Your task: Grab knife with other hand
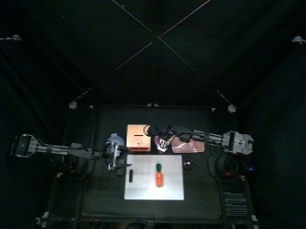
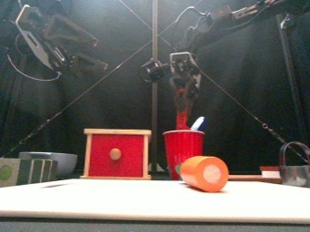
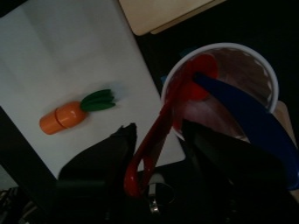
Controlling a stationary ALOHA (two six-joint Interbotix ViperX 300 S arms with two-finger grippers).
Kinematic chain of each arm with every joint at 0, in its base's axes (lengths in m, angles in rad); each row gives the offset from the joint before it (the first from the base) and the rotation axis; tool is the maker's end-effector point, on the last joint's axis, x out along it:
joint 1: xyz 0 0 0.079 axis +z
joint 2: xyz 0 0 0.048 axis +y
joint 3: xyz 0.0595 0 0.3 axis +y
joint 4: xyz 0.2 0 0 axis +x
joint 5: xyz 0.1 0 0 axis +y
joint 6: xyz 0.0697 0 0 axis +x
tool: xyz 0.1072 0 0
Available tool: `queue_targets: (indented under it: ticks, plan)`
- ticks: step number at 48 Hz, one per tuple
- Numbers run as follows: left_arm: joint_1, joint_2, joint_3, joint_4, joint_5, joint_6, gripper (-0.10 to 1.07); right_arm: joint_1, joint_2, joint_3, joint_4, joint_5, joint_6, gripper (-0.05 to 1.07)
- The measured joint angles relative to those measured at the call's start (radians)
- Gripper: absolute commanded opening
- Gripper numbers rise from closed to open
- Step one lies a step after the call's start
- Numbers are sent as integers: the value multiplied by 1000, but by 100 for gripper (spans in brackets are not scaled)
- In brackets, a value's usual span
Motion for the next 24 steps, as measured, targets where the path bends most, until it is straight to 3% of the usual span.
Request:
queue_targets:
  ticks: [16,24]
  plan:
    - [0,0,3,0,-2,-2,103,-9,0,-18,-3,8,3,46]
    - [0,0,3,0,0,-2,103,-8,0,-46,-5,46,3,40]
